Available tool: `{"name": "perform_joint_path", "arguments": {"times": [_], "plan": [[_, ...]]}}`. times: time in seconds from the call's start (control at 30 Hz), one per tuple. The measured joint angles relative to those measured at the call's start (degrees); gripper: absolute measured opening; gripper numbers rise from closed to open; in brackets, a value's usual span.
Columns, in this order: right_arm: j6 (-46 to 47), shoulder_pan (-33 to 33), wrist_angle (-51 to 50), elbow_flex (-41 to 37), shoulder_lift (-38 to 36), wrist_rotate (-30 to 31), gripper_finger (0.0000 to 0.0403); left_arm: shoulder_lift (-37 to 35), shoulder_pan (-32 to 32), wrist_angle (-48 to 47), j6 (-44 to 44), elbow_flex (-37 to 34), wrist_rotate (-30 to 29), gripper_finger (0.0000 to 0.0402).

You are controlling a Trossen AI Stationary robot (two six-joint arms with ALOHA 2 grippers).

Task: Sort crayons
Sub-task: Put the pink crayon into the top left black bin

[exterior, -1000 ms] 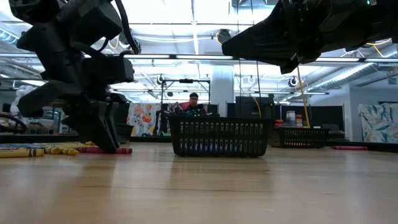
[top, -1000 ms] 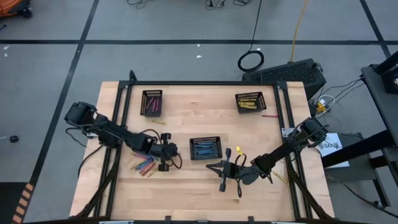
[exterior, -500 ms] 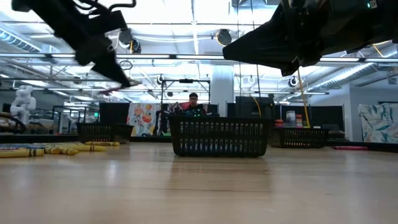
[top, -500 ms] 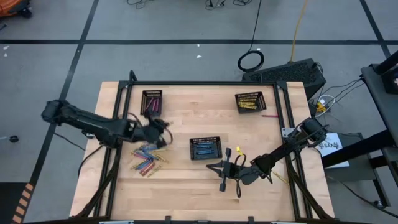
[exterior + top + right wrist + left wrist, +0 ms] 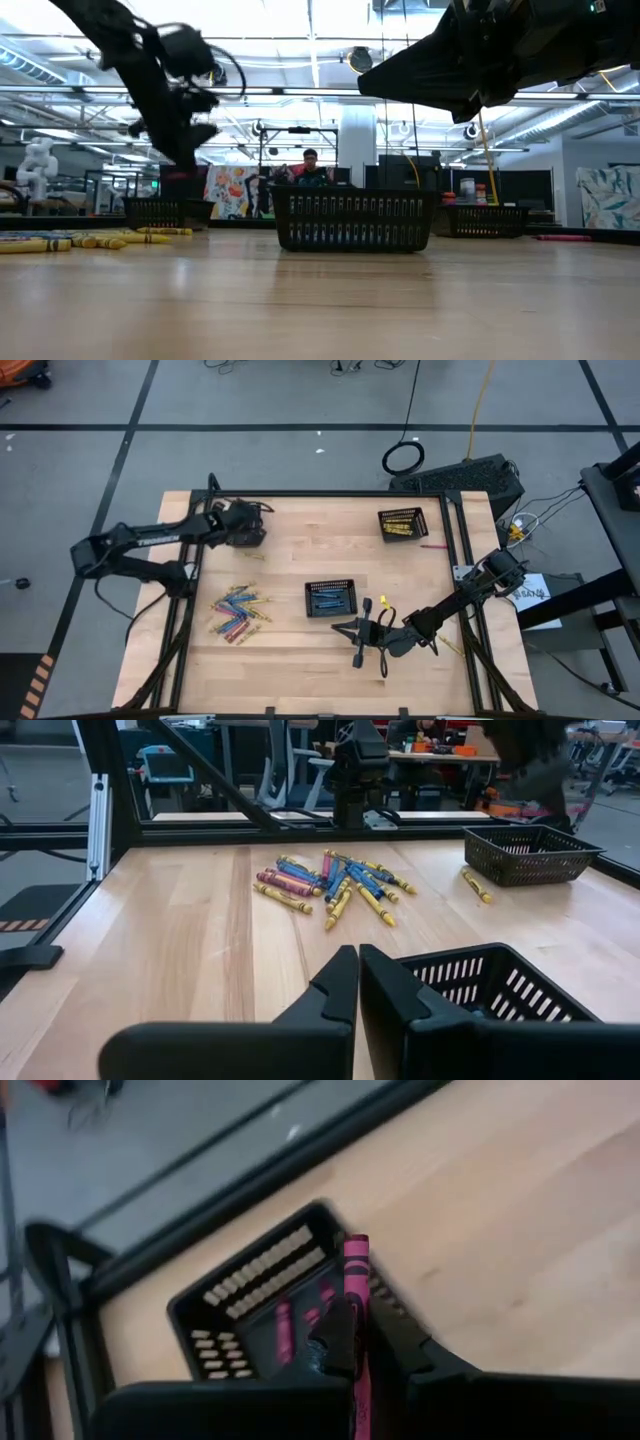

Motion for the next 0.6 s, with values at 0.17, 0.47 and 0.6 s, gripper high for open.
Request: {"name": "perform_joint_path", "arguments": {"times": [0.17, 0.47, 0.6], "plan": [[0.0, 0.0, 0.0, 0.0, 0.0, 0.0, 0.0, 6.6, 4.7, 0.8, 0.7, 0.0, 0.1, 0.0006], [-0.2, 0.0, 0.0, 0.0, 0.0, 0.0, 0.0, 14.6, 9.0, 5.4, 3.1, 0.0, 6.8, 0.0022], [-0.2, 0.0, 0.0, 0.0, 0.0, 0.0, 0.0, 14.9, 10.9, 5.4, 4.5, 0.0, 9.6, 0.0071]]}}
